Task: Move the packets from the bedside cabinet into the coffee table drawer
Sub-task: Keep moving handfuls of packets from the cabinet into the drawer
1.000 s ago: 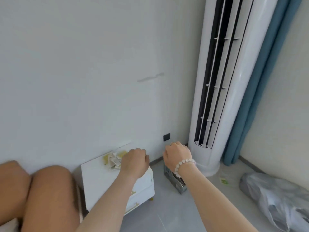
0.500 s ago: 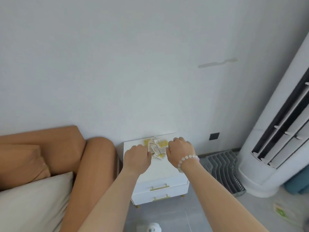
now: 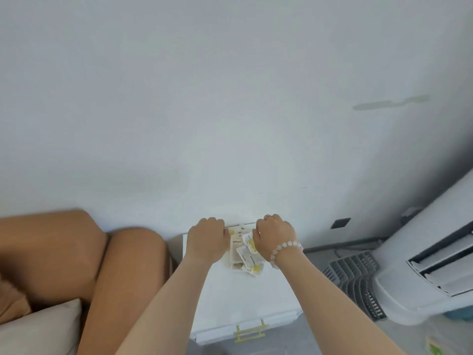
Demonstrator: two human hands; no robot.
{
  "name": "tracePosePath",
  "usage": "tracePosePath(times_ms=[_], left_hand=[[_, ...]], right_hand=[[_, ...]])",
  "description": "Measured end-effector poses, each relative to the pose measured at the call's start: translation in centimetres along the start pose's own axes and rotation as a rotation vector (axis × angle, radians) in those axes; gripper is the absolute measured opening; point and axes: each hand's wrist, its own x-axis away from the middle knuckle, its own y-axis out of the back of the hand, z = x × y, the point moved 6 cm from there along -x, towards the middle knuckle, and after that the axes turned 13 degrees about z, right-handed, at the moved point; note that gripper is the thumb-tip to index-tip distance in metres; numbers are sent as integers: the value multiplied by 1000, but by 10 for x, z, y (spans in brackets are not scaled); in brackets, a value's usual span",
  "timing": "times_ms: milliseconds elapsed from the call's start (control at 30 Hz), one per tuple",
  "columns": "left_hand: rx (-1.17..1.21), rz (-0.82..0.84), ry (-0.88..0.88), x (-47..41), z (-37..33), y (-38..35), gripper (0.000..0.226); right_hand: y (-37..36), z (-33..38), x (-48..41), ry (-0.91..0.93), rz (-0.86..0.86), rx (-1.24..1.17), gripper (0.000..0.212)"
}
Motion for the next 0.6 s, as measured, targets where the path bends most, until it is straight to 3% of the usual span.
tracePosePath(times_ms=[200, 600], left_hand=[[-1, 101, 44, -56, 40, -30, 33], [50, 405, 12, -103, 41, -169, 32]], right_hand=[[-34, -3, -56, -46, 119, -5, 36], [-160, -76, -116, -203, 368, -103, 32]])
